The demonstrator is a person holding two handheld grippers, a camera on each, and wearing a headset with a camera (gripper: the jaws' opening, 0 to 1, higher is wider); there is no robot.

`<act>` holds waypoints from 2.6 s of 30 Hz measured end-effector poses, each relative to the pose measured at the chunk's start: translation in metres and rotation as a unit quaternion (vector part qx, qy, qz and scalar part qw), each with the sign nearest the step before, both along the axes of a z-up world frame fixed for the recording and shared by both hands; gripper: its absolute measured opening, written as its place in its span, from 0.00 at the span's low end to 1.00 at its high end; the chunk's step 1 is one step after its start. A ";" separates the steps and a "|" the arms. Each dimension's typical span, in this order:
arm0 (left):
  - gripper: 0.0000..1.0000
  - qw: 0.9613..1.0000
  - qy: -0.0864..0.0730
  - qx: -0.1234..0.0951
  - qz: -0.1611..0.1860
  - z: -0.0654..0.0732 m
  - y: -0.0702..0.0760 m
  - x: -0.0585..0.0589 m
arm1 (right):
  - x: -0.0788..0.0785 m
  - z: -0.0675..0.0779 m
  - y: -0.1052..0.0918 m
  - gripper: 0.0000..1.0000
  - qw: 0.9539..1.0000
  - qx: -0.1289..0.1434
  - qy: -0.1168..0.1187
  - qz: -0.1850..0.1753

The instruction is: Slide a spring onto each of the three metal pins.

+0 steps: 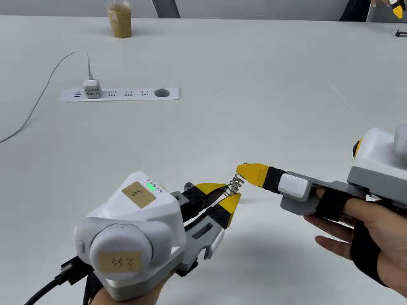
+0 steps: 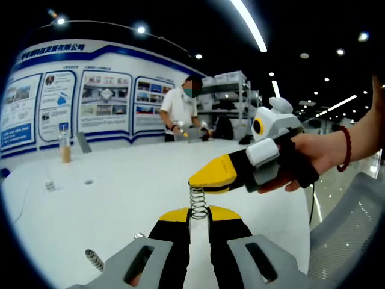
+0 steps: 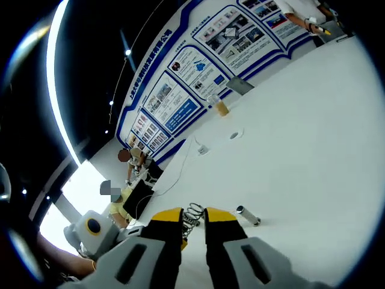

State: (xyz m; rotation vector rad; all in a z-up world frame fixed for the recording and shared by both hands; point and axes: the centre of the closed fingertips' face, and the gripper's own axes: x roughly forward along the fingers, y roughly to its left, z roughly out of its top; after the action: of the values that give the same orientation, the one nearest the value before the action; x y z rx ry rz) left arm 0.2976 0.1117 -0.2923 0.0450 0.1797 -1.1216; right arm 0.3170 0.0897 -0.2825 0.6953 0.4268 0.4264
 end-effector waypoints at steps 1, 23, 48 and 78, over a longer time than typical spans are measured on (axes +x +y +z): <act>0.10 1.000 -0.001 0.000 0.000 0.000 0.000 0.000 | 0.000 0.001 0.001 0.14 1.000 0.003 0.000 0.001; 0.12 1.000 0.007 0.026 0.002 -0.008 0.006 0.000 | -0.005 0.004 0.019 0.11 0.998 -0.019 -0.023 0.048; 0.34 0.994 0.013 0.107 0.017 -0.031 0.037 -0.006 | 0.012 0.006 -0.004 0.11 0.988 -0.139 -0.068 0.024; 0.70 0.991 0.036 0.103 0.076 -0.031 0.083 0.011 | 0.040 -0.014 -0.017 0.11 0.965 -0.247 -0.086 0.028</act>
State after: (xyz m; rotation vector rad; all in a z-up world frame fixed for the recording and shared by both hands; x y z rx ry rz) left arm 0.3087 0.1952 -0.3231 0.1728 0.3577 -0.9510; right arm 0.3566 0.0730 -0.2961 0.1594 0.3698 0.4084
